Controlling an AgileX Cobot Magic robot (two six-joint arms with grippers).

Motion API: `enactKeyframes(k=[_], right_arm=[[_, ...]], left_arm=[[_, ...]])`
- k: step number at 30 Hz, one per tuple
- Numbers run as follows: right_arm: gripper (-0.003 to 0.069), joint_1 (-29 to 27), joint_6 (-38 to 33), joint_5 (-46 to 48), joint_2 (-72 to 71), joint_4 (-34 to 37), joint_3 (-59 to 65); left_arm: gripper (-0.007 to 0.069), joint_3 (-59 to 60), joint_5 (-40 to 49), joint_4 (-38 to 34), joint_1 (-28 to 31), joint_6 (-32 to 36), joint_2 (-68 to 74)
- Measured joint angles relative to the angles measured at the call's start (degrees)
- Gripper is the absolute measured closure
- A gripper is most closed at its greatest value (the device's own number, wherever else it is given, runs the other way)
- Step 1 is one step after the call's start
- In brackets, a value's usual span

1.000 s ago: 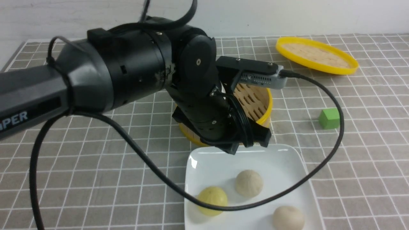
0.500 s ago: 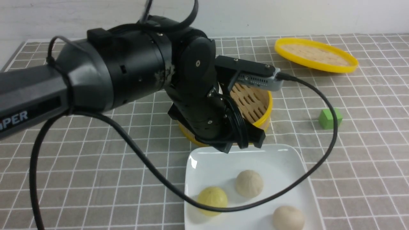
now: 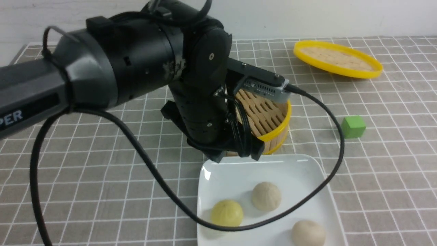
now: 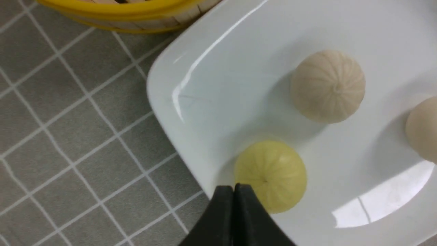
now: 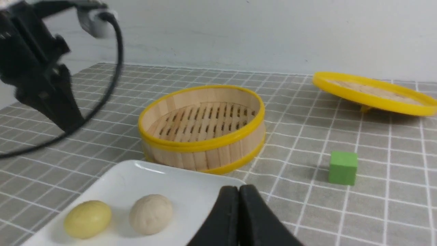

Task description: Put the steamed buns into the plate on the grey tablecloth.

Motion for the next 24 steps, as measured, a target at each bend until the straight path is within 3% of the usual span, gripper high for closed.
enactKeyframes(k=[6, 9, 19, 24], right_arm=[[0.0645, -13.9, 0.0, 1.2, -0.5, -0.5, 9.1], [0.0641, -17.9, 0.0, 1.9, -0.5, -0.8, 11.1], [0.0627, -20.4, 0.0, 1.1, -0.5, -0.8, 11.2], [0.0617, -20.5, 0.0, 1.1, -0.5, -0.8, 11.2]], left_arm=[[0.0606, -0.7, 1.5, 2.7, 0.0, 0.0, -4.8], [0.0605, -0.7, 3.2, 6.1, 0.0, 0.0, -8.6], [0.0605, 1.6, 7.4, 9.9, 0.0, -0.9, -23.7], [0.0605, 15.4, 6.6, 9.6, 0.0, -7.1, -37.8]])
